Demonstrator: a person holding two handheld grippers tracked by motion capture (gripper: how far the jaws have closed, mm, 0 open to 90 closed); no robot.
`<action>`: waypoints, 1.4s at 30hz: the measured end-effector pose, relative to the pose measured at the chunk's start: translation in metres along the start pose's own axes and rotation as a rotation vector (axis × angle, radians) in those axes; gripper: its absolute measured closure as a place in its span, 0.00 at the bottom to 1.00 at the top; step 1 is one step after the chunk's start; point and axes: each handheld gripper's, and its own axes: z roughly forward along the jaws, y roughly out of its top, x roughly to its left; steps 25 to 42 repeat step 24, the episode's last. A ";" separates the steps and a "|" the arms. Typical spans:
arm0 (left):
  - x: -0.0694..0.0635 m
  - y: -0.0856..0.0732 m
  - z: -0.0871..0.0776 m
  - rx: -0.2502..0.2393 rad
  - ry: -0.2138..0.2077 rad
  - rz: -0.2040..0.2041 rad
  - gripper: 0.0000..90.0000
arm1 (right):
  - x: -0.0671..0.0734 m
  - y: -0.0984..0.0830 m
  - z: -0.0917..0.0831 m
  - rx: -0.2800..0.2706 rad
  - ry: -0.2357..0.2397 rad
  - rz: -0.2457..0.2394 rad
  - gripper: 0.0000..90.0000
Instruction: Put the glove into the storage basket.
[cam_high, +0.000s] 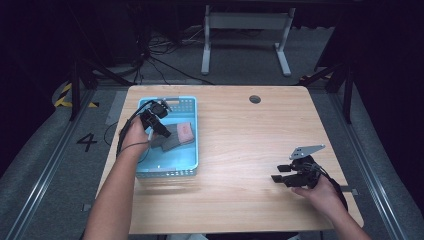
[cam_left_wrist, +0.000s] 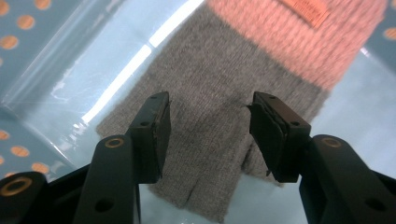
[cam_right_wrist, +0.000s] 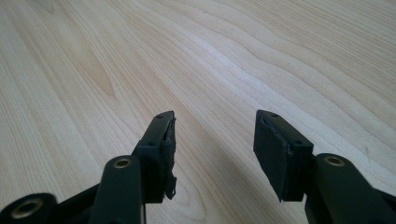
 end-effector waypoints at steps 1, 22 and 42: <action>-0.001 -0.001 -0.004 -0.014 0.003 -0.004 0.52 | 0.000 0.000 0.000 -0.002 0.002 -0.001 0.55; -0.207 -0.062 -0.041 -0.478 -0.217 0.278 0.53 | -0.006 0.000 0.001 -0.008 -0.014 -0.008 0.54; -0.217 -0.065 -0.032 -0.470 -0.219 0.308 0.52 | -0.007 0.000 0.001 -0.006 -0.014 -0.008 0.54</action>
